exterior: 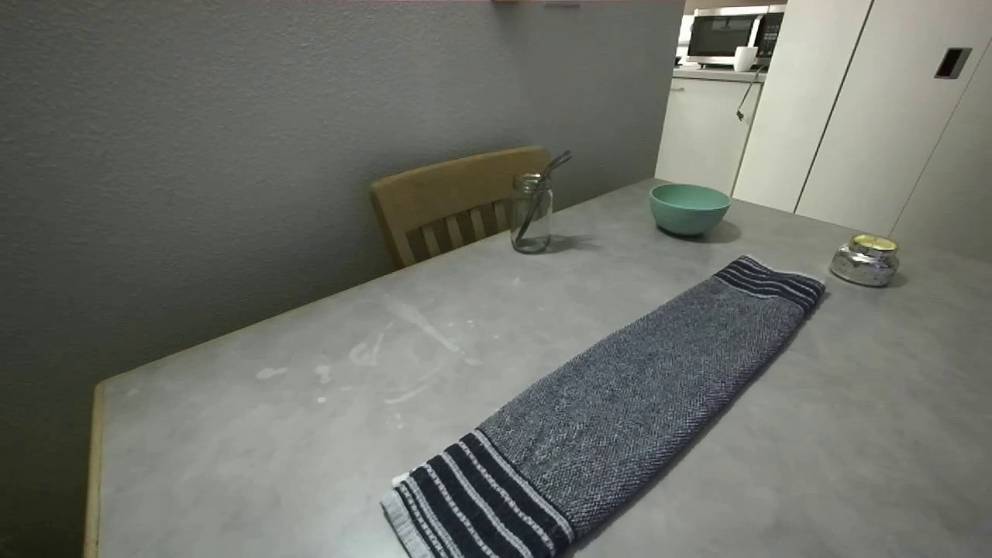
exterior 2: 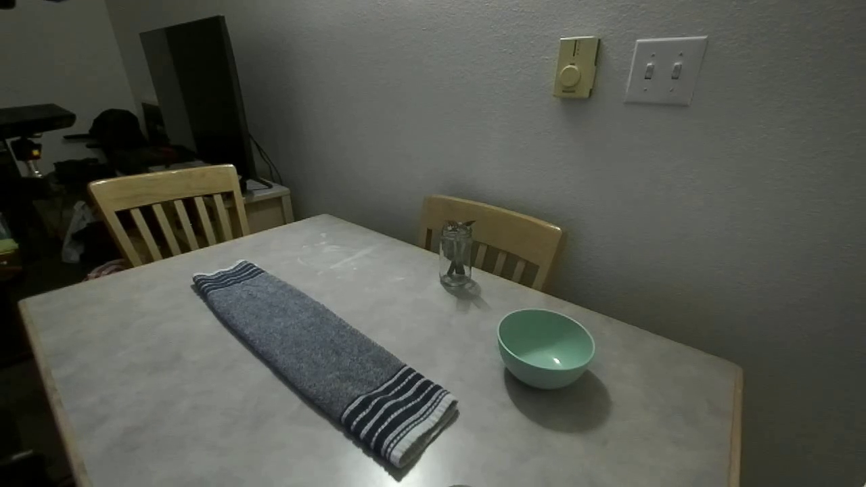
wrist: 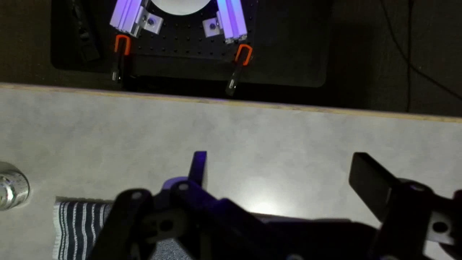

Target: Fold up the grey towel on the table.

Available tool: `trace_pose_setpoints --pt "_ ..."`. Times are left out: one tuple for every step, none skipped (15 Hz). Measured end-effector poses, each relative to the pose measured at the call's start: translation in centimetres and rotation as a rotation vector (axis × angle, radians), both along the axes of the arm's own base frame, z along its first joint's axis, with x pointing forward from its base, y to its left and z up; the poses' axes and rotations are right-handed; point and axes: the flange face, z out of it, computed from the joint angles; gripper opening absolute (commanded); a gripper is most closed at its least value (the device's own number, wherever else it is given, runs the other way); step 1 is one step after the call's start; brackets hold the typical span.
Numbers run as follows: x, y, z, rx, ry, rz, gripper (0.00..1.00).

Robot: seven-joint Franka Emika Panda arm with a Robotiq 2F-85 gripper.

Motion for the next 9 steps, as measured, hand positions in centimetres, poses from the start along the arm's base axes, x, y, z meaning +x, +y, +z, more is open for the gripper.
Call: trace_pose_setpoints --pt "1.2 -0.9 -0.4 0.004 -0.009 -0.003 1.00" --pt "2.4 -1.9 -0.9 0.011 -0.019 -0.003 1.00" --pt "3.7 -2.8 -1.3 0.023 -0.027 0.001 1.00" --pt "4.9 -3.6 -1.8 0.038 -0.035 0.008 1.00" --pt "6.1 -4.2 -2.2 0.058 -0.042 0.021 1.00" --pt "7.3 -4.7 -2.7 0.079 -0.048 0.042 1.00" --pt "8.5 -4.8 -3.3 0.104 -0.051 0.068 1.00" --pt "9.7 -4.8 -4.0 0.142 -0.056 0.101 1.00" --pt "10.7 -4.7 -4.5 0.166 -0.060 0.124 1.00"
